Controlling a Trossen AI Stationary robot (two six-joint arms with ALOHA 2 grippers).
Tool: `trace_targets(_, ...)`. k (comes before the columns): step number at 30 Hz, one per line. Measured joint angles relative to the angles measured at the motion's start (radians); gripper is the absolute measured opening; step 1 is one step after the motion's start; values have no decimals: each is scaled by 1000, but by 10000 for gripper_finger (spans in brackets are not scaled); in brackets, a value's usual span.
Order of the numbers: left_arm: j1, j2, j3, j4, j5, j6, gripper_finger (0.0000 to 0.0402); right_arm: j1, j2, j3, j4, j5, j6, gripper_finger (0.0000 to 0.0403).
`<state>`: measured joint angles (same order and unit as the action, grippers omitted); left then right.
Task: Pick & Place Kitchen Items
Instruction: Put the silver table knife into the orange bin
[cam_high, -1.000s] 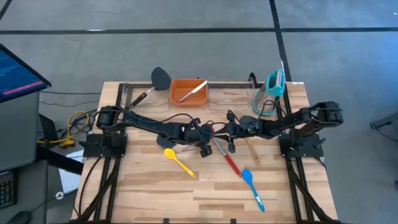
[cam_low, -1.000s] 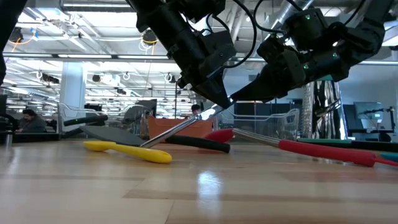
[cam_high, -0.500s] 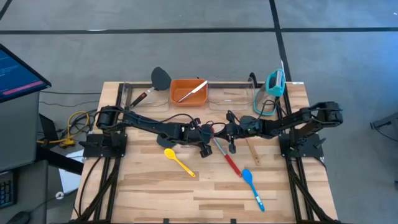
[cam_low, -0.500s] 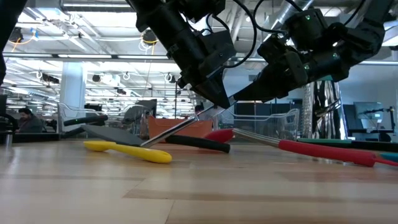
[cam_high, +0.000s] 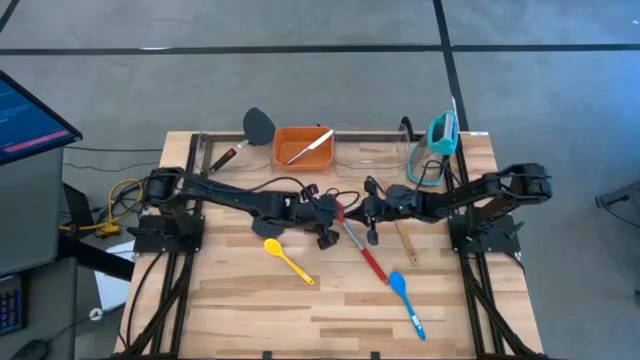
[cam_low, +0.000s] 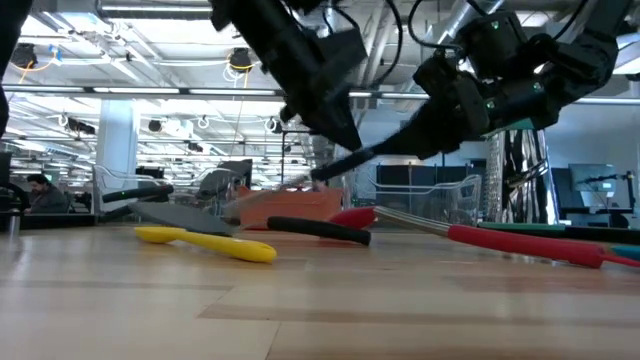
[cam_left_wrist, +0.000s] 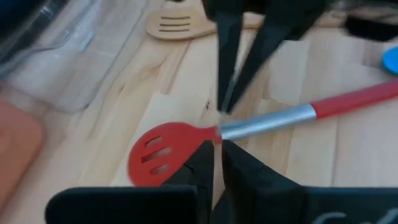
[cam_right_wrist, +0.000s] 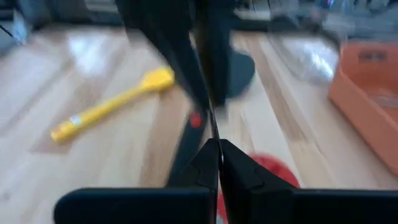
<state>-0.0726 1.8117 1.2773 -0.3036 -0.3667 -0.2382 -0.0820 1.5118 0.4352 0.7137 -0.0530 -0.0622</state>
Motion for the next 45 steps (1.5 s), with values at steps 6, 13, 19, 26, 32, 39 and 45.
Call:
trace_targets(6,-1,-49,0,-65,7,6,39,-10,2,-1,-7,-1,1,0)
trace_targets(13,13,-16,-1,-174,108,78,81,-12,2,-1,2,-22,3,0)
trace_targets(19,20,-12,-39,-185,52,103,123,-12,2,-1,0,-26,2,0)
trace_targets(26,63,-17,-166,-147,77,104,160,-12,1,-1,0,-45,2,0)
trace_targets(32,93,-17,-234,15,138,147,160,-12,1,-1,1,-50,2,0)
trace_targets(39,102,-23,-263,62,138,153,137,-12,1,-1,0,-51,2,0)
trace_targets(45,102,-24,-277,61,149,152,108,-12,1,-1,-2,-51,3,0)
